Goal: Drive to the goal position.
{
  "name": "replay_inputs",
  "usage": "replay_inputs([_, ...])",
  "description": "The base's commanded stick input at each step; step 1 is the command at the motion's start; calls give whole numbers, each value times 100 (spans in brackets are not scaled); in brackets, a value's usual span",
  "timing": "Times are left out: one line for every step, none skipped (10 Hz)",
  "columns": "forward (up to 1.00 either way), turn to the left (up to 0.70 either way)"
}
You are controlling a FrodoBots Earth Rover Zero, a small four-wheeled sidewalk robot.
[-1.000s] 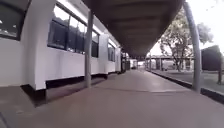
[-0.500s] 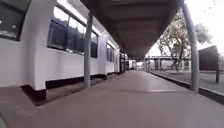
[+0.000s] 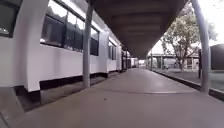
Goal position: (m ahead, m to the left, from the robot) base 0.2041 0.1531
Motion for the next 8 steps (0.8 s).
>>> replay_inputs([70, 6])
replay_inputs([70, 6])
replay_inputs([70, 6])
replay_inputs([70, -12])
replay_inputs([70, -30])
replay_inputs([70, -35])
replay_inputs([70, -35])
replay_inputs([70, -35])
